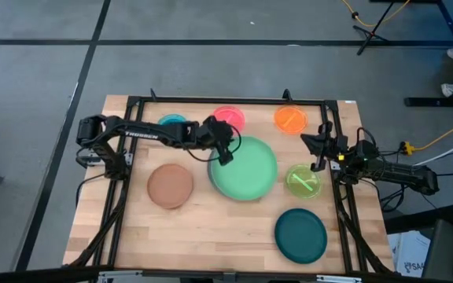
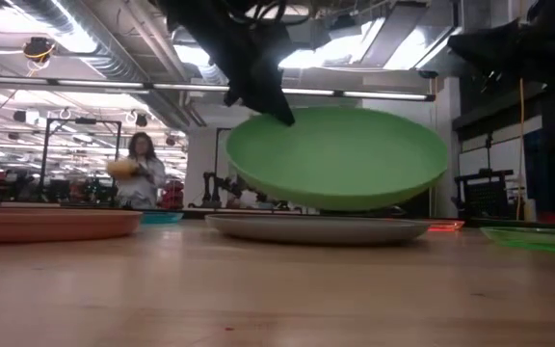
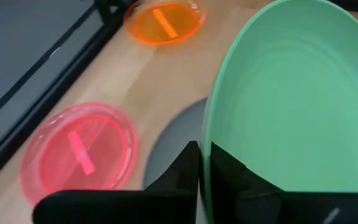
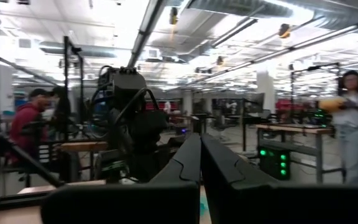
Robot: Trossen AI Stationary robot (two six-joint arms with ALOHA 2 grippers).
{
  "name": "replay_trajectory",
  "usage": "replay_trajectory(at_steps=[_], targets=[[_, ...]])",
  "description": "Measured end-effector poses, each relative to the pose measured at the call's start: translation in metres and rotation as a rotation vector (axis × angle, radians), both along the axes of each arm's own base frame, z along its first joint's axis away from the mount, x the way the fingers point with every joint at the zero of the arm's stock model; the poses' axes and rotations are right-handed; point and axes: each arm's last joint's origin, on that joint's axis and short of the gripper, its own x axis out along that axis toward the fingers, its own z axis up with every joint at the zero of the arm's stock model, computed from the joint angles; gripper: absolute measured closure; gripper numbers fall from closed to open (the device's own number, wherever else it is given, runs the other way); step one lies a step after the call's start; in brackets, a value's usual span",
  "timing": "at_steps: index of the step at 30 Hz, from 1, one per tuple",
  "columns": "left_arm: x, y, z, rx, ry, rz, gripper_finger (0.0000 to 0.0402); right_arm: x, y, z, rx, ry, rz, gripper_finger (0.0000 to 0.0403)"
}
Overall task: Stack plastic plates
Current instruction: Stack the light green plate on top of the gray plate
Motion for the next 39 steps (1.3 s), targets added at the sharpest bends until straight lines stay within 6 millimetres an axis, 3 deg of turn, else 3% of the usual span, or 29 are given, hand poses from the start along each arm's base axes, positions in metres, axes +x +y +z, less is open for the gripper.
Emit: replay_trajectory(at_steps=[8, 14, 28, 39], targets=[[-0.004, 0.022, -0.01, -0.041, 0.007, 0.031, 0.039, 0.0, -0.001, 0.0, 0.008, -0.002, -0.02, 0.0398], [-0.013, 0.024, -0.03, -0.054, 0.052, 0.044, 0.039, 0.0, -0.001, 0.0, 0.008, -0.002, -0.02, 0.0398], [-0.016, 0.024, -0.043, -0.023, 0.007, 0.061, 0.0389, 0.0, -0.001, 0.0, 0.009, 0.001, -0.022, 0.0398], [-0.016, 0.023, -0.043, -0.021, 0.009, 0.057, 0.0325, 0.0, -0.001, 0.0, 0.009, 0.002, -0.022, 0.0398]])
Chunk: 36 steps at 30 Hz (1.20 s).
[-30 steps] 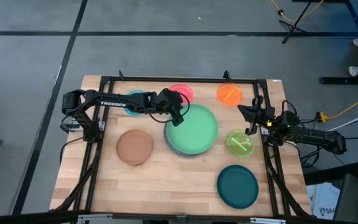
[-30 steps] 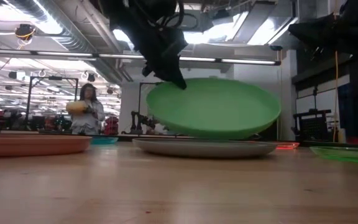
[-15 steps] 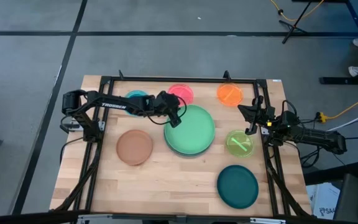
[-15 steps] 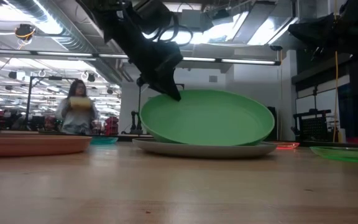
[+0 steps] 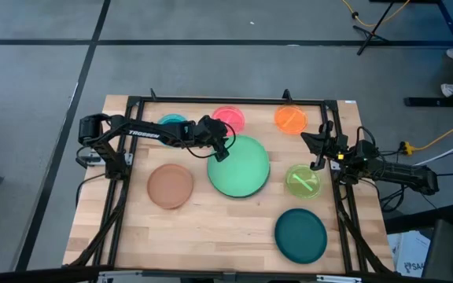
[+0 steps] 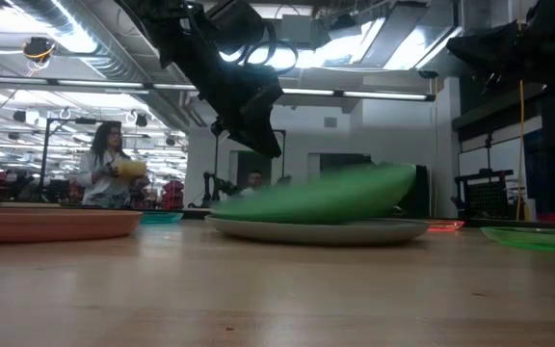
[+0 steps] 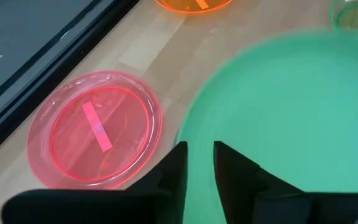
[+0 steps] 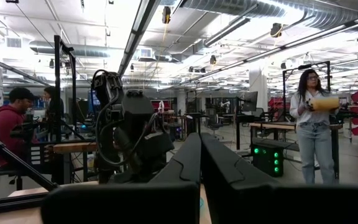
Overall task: Stack plastic plates
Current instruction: Stack the light green plate on top of the gray plate, then stack the dark green plate on top of the light green plate
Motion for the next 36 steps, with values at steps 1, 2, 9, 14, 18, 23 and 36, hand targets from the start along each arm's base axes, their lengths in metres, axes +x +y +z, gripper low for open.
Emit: replay_trajectory(at_steps=[1, 2, 9, 14, 18, 23, 36], targets=[[0.0, 0.0, 0.0, -0.003, -0.001, 0.0, 0.032, 0.0, 0.0, 0.0, 0.0, 0.0, 0.0, 0.0398], [0.0, -0.001, 0.0, -0.003, -0.001, -0.002, 0.0316, 0.0, 0.0, 0.0, 0.0, 0.0, 0.0, 0.0398], [0.0, -0.017, 0.014, 0.055, -0.034, -0.073, 0.0312, 0.001, 0.0, -0.002, 0.01, 0.02, 0.006, 0.0398], [0.001, -0.038, 0.031, 0.152, -0.095, -0.134, 0.0318, 0.005, 0.0, -0.005, 0.027, 0.051, 0.037, 0.0398], [0.007, -0.056, 0.037, 0.202, -0.147, -0.213, 0.0319, 0.01, -0.001, -0.004, 0.05, 0.097, 0.05, 0.0398], [0.009, -0.076, 0.04, 0.232, -0.169, -0.306, 0.0319, 0.021, -0.001, 0.002, 0.073, 0.17, 0.124, 0.0398], [-0.006, -0.106, 0.03, 0.264, -0.275, -0.463, 0.0319, 0.057, -0.004, 0.003, 0.11, 0.375, 0.213, 0.0398]])
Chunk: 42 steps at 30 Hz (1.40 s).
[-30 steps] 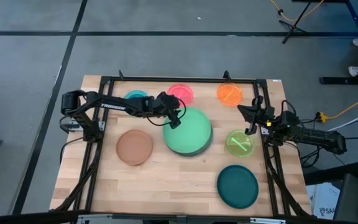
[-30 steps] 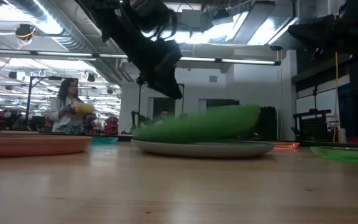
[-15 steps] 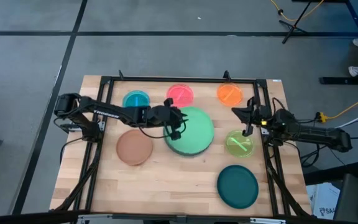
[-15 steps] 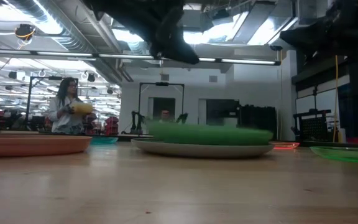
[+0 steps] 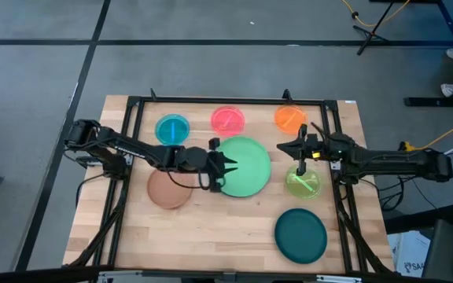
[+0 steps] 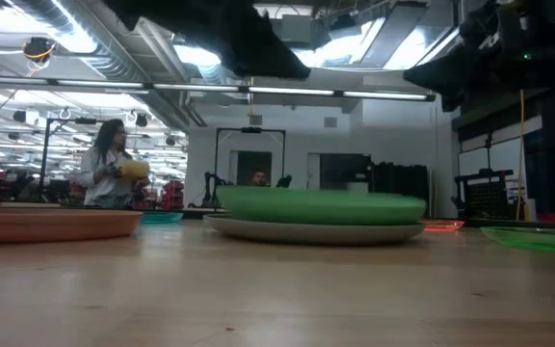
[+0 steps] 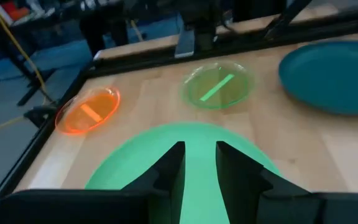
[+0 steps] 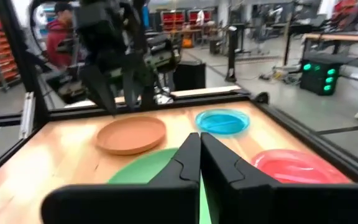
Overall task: Stack plastic plates
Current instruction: Stack the dark green plate on top of the light green plate
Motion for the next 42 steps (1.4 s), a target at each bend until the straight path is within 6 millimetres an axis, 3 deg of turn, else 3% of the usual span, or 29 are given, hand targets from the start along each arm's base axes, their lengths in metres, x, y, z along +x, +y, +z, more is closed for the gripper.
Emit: replay_trajectory(at_steps=[5, 10, 15, 26, 34, 42], targets=[[-0.029, 0.01, 0.003, -0.053, -0.115, -0.018, 0.0319, 0.013, 0.012, 0.006, -0.014, 0.031, 0.058, 0.0398], [-0.053, 0.02, 0.029, -0.059, -0.242, 0.007, 0.0319, 0.027, 0.028, 0.018, -0.034, 0.079, 0.073, 0.0398], [-0.064, 0.027, 0.047, -0.044, -0.314, 0.026, 0.0319, 0.04, 0.045, 0.03, -0.048, 0.218, 0.097, 0.0398], [-0.061, 0.023, 0.043, -0.028, -0.293, 0.01, 0.0319, 0.048, 0.093, 0.047, -0.004, 0.498, 0.208, 0.0398], [-0.061, 0.021, 0.043, -0.022, -0.29, 0.0, 0.0319, 0.043, 0.127, 0.034, 0.018, 0.608, 0.318, 0.0398], [-0.062, 0.021, 0.043, -0.024, -0.291, 0.023, 0.0319, 0.033, 0.14, 0.013, 0.083, 0.8, 0.284, 0.0388]])
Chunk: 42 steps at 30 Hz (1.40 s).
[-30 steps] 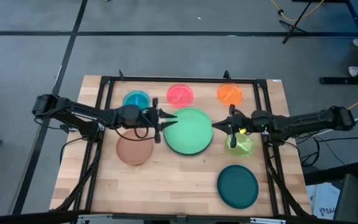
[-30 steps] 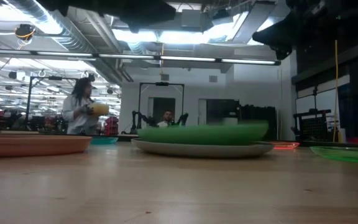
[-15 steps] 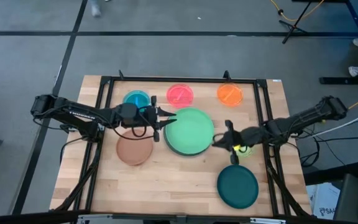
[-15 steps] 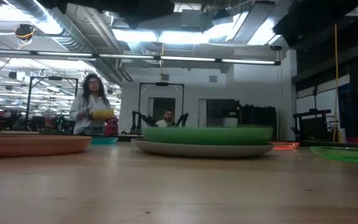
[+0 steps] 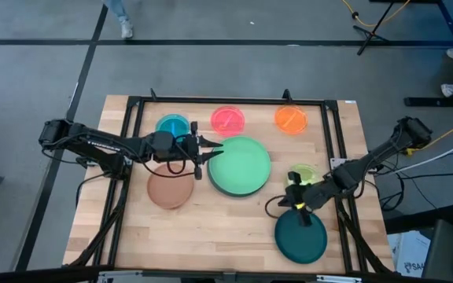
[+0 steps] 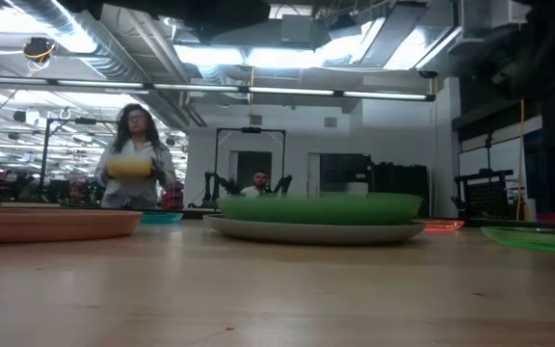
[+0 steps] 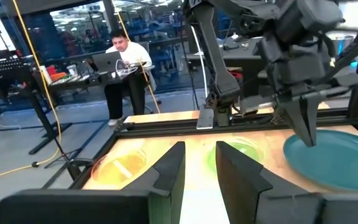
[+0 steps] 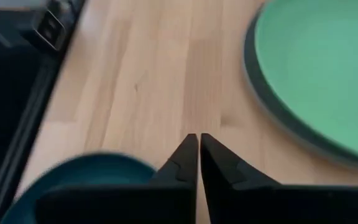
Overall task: Stack plastic plates
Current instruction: Stack the dark green plate on top of the light green plate
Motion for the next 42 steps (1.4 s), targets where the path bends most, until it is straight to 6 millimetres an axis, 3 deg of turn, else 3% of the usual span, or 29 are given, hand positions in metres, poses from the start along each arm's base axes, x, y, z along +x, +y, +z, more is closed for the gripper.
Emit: replay_trajectory(at_steps=[10, 15, 32, 42], targets=[[0.0, 0.0, 0.0, 0.0, 0.0, 0.0, 0.0319, -0.013, 0.007, -0.022, -0.015, 0.237, -0.036, 0.0261], [0.0, 0.0, 0.0, 0.0, 0.001, 0.0, 0.0319, -0.01, 0.01, -0.032, -0.057, 0.282, -0.029, 0.023], [0.0, 0.0, 0.0, 0.0, 0.003, 0.002, 0.0319, 0.003, 0.02, -0.079, -0.203, 0.457, 0.019, 0.0258], [0.0, 0.0, 0.0, 0.001, 0.003, 0.002, 0.0319, 0.003, 0.021, -0.081, -0.186, 0.477, 0.036, 0.0342]])
